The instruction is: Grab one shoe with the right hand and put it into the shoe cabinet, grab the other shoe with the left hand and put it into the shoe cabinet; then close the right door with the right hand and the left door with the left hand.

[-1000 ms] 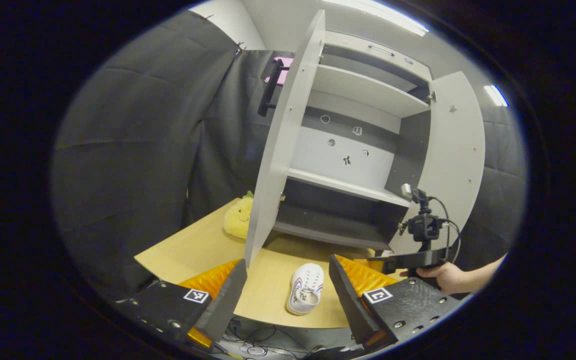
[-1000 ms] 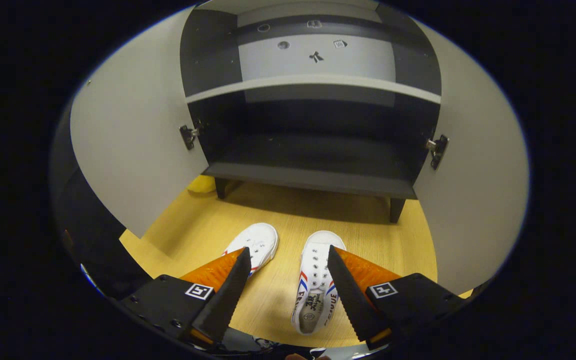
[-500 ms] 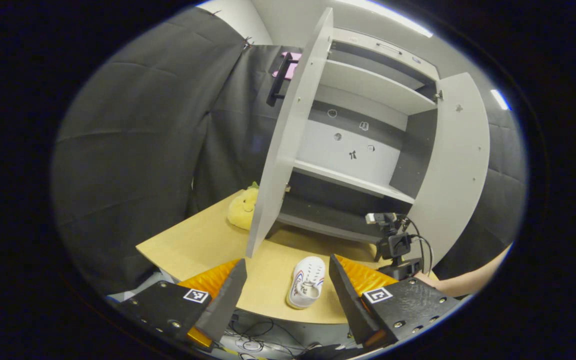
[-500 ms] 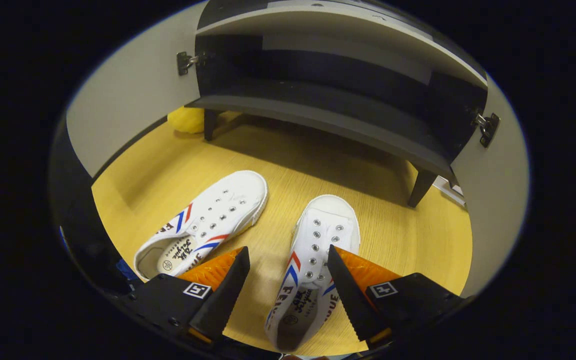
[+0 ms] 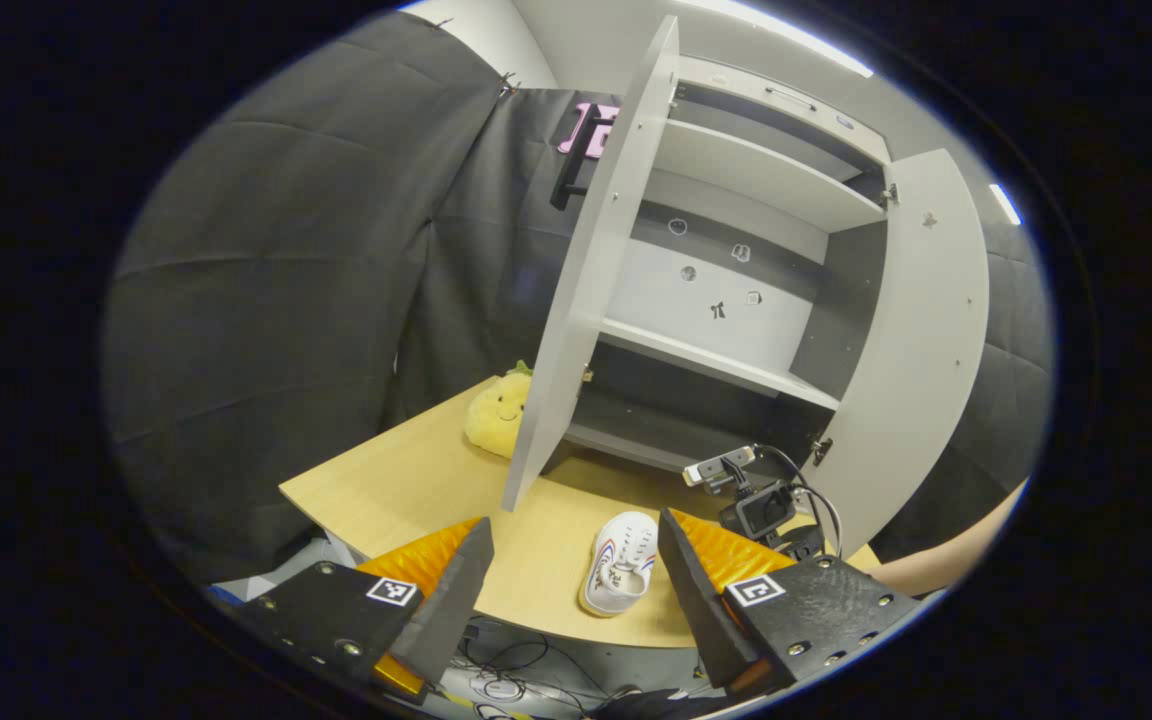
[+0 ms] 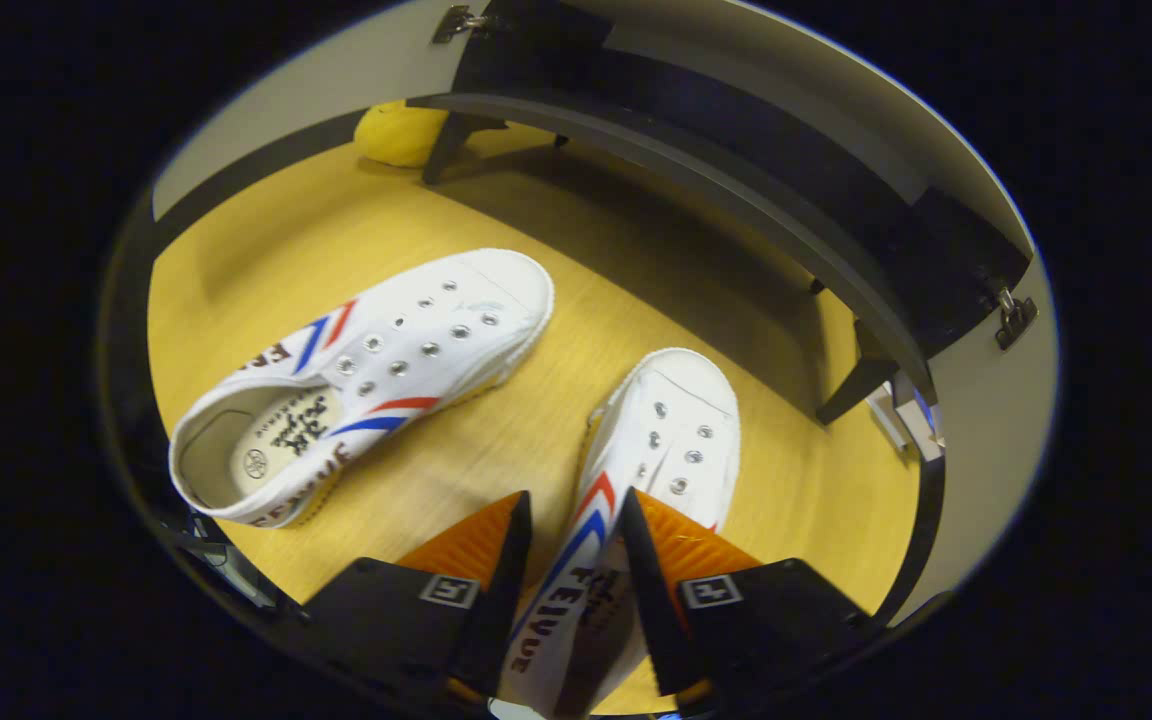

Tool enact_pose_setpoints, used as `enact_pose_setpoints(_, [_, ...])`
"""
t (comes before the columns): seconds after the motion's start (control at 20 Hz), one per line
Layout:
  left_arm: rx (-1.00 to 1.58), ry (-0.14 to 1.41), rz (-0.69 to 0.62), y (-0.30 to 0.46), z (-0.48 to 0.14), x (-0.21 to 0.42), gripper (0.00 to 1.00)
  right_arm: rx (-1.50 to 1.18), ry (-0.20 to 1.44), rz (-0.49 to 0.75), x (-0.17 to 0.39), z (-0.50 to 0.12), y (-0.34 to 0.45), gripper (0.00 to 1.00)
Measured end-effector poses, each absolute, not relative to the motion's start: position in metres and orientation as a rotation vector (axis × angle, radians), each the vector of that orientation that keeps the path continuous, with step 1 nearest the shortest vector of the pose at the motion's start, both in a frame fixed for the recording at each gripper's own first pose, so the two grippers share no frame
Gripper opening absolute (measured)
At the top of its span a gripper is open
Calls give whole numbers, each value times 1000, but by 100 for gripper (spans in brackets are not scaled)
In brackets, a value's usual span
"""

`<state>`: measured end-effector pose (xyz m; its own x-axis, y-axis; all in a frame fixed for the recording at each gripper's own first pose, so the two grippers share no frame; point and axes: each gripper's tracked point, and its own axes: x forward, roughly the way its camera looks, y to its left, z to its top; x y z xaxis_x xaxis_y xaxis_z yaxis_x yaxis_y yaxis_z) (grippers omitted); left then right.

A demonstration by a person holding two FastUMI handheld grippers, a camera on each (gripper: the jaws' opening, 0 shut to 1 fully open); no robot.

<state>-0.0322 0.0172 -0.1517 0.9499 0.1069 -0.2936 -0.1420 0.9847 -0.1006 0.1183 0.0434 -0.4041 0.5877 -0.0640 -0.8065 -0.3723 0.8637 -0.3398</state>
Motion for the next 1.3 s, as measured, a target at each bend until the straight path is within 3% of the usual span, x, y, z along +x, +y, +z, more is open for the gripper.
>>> enact_pose_setpoints(0.05, [-121,290,129,18,-151,-33,97,-493,944,177,115,-404,44,36])
enact_pose_setpoints(0.1, [-120,288,130,19,-152,-34,97,-499,950,170,116,-402,41,40])
enact_pose_setpoints(0.35, [-104,285,122,17,-149,-35,95,-394,1004,164,116,-400,40,7])
enact_pose_setpoints(0.45, [-93,281,113,16,-147,-35,95,-354,1017,170,111,-394,38,2])
enact_pose_setpoints(0.95, [31,174,55,14,-104,-26,95,-44,966,111,64,-366,35,0])
enact_pose_setpoints(1.3, [77,169,-42,-6,-104,-12,95,-23,771,132,59,-263,36,1])
